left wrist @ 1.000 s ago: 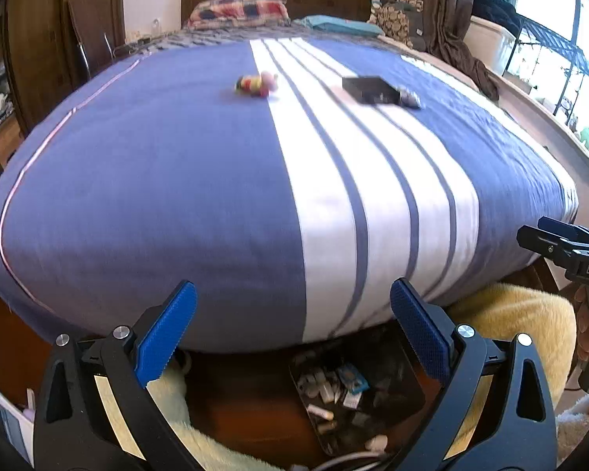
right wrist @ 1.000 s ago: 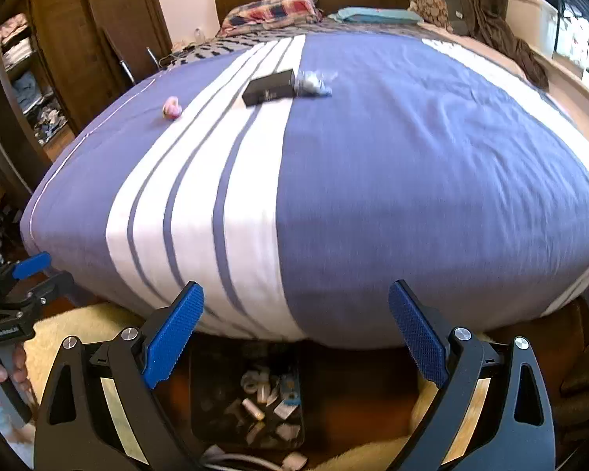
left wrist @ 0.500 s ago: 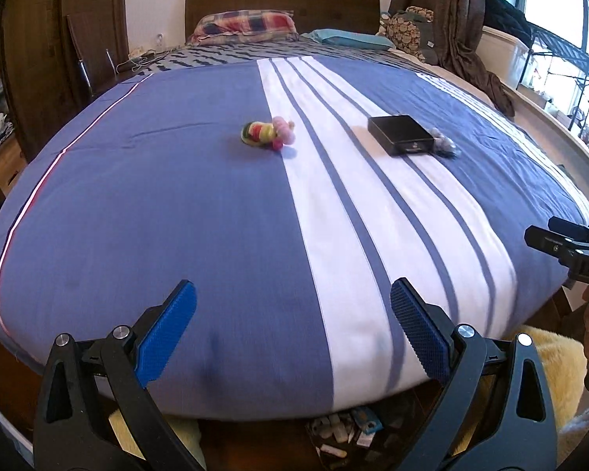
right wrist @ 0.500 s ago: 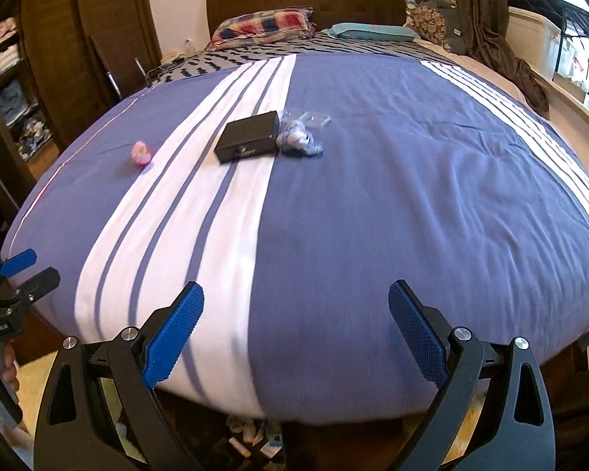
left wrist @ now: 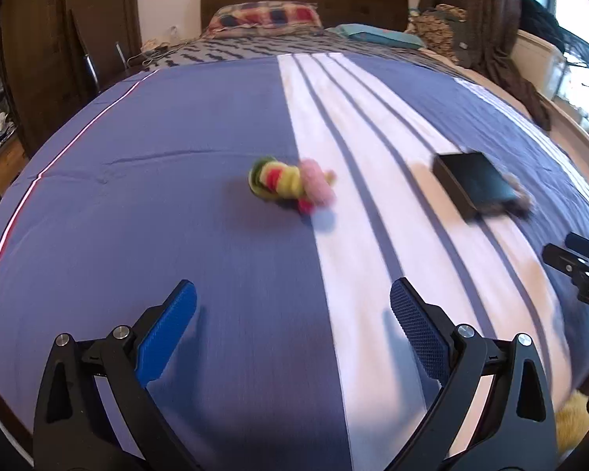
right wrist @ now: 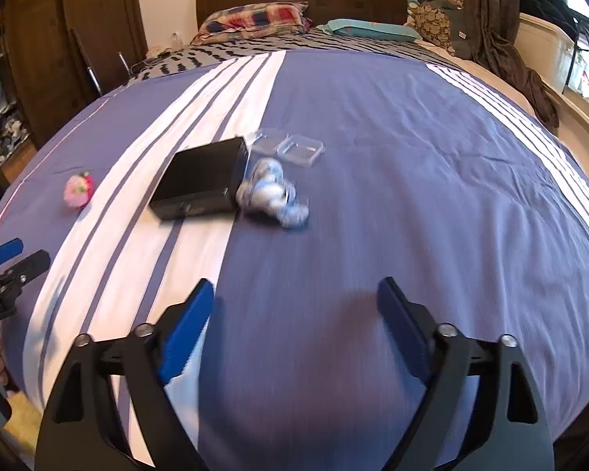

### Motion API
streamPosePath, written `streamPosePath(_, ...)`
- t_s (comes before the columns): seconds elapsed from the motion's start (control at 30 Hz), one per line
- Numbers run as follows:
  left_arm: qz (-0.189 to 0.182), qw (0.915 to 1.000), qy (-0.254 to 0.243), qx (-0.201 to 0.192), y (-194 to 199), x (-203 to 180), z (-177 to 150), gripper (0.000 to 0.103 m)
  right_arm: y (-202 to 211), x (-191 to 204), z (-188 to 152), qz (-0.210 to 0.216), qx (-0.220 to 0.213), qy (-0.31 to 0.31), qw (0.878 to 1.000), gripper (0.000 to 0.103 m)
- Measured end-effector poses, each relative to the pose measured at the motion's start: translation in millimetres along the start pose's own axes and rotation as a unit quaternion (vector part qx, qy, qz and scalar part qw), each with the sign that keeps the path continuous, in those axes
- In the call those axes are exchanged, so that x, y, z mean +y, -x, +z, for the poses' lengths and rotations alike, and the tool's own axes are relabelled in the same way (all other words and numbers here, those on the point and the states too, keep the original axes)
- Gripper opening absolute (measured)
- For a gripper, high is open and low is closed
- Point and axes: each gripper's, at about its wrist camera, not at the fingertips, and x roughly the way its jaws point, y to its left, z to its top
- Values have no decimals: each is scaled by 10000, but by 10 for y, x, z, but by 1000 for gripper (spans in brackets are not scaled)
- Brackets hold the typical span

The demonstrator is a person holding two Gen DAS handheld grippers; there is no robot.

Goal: Collect trash
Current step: 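Grasp the fuzzy pink-yellow toy with the left tool while the right tool grasps the crumpled plastic bag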

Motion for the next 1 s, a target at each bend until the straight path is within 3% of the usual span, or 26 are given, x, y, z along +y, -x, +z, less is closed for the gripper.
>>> streamPosePath(0.17, 129, 9998, 109, 95, -286, 55, 259, 94, -235, 45, 236, -110, 36, 120, 9999, 70)
streamPosePath(0.47, 64, 9997, 170, 181, -548, 101, 565, 92, -463, 190, 491, 78, 116, 252, 9996, 68)
streamPosePath(0.53, 9, 9995, 160, 257, -600, 107, 584, 79, -506, 257, 516, 125, 149, 332, 9993, 60)
streamPosePath(0.6, -29, 9994, 129, 315, -622, 104, 573, 71, -541, 328, 531, 180, 182, 399, 9989, 42)
streamPosePath(0.63, -39, 9995, 116, 306, -619, 97, 571, 65, -546, 357, 534, 202, 182, 434, 9987, 39)
streamPosePath(0.83, -154, 9995, 21, 284, -566, 70, 539, 27, -460, 434, 467, 325, 133, 508, 9981, 33)
streamPosePath(1.0, -264, 9992, -81, 277, -452, 30, 424, 17, -326, 479, 347, 351, 127, 579, 9976, 32)
